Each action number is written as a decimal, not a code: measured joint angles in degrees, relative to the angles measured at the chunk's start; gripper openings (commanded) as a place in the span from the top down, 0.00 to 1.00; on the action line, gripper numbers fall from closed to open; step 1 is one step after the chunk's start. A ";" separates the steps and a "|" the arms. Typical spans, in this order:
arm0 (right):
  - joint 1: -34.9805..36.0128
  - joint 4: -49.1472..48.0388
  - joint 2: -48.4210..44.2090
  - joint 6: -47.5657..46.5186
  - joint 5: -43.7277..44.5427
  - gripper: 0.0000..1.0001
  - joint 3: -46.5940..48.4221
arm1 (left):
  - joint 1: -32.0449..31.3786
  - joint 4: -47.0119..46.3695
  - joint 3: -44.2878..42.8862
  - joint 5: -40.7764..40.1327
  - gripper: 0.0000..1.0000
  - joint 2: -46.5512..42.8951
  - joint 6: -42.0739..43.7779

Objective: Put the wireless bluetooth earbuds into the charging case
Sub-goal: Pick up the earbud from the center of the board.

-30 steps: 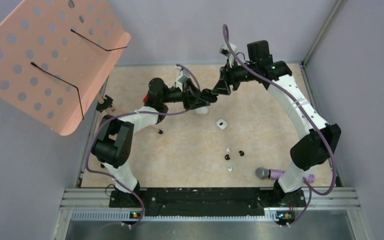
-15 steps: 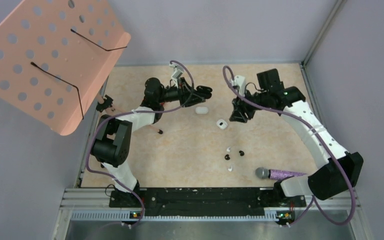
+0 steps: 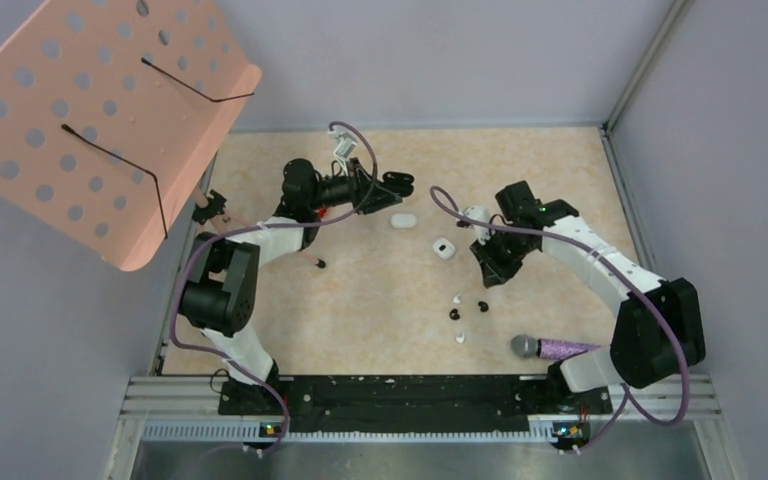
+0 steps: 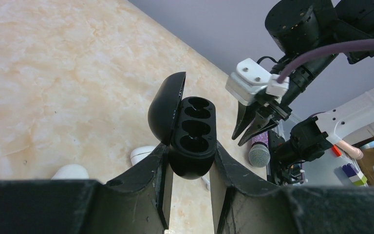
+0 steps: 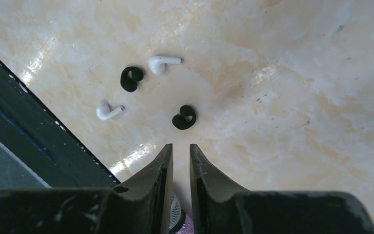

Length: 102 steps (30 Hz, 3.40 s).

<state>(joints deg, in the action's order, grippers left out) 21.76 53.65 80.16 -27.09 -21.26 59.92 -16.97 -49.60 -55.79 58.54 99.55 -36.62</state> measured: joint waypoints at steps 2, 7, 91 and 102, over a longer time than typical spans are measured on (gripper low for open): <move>0.00 -0.63 0.57 2.49 0.22 0.80 -0.28 | 0.17 0.09 0.17 -0.13 1.00 -0.17 -0.02; 0.00 -1.77 4.48 10.47 0.24 0.80 -1.14 | 0.96 0.57 0.50 -0.79 1.00 -0.63 -0.13; -1.88 -0.39 5.57 -0.98 -4.22 1.00 19.08 | 3.69 0.59 -0.79 4.13 1.00 0.50 -1.22; 8.72 1.36 5.84 -22.38 -7.54 1.00 41.86 | -0.02 0.11 -0.79 10.91 1.00 0.02 4.59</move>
<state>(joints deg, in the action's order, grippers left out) 30.48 55.00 86.00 -49.47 -28.80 101.78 -16.99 -49.50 -56.58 69.45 99.57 -32.03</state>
